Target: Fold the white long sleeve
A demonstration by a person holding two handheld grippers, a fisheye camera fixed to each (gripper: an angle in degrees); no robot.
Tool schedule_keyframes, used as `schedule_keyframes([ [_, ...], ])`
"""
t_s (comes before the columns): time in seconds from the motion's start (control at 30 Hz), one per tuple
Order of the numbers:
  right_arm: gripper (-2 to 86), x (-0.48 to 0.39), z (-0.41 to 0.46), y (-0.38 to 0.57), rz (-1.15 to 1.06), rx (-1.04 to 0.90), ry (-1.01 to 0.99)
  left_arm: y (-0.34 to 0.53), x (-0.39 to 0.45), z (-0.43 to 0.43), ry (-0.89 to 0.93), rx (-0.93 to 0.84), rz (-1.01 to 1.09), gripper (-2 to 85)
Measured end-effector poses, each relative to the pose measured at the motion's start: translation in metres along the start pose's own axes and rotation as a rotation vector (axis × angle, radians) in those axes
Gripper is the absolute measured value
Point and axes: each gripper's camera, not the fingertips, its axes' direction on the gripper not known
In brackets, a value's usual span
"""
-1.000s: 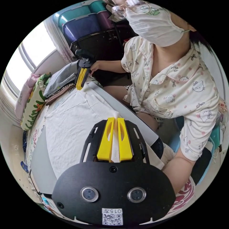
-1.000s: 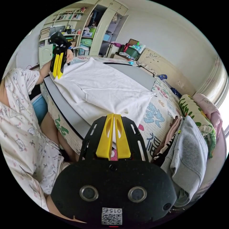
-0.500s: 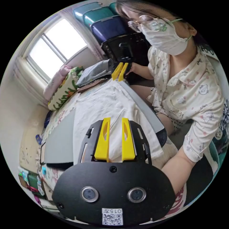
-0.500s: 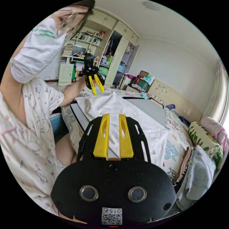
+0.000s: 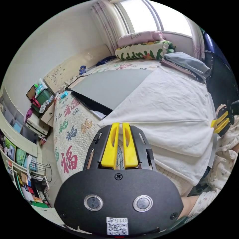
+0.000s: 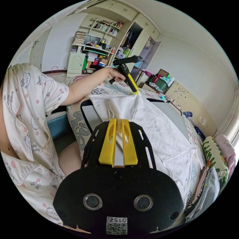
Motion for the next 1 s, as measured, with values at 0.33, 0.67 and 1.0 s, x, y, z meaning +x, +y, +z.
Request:
schedule_keyframes([
  [0.33,5.2,0.074,-0.085,-0.004,0.065,0.103,-0.03,0.046,-0.042,-0.007,0.009,0.005,0.009,3.5],
  [0.67,7.8,0.215,-0.241,0.13,0.677,0.062,0.519,0.0,0.005,-0.146,0.15,0.6,-0.002,5.3],
  [1.0,7.2,0.274,-0.224,0.12,0.649,0.08,0.412,-0.258,0.11,-0.084,0.248,0.377,0.0,7.7],
])
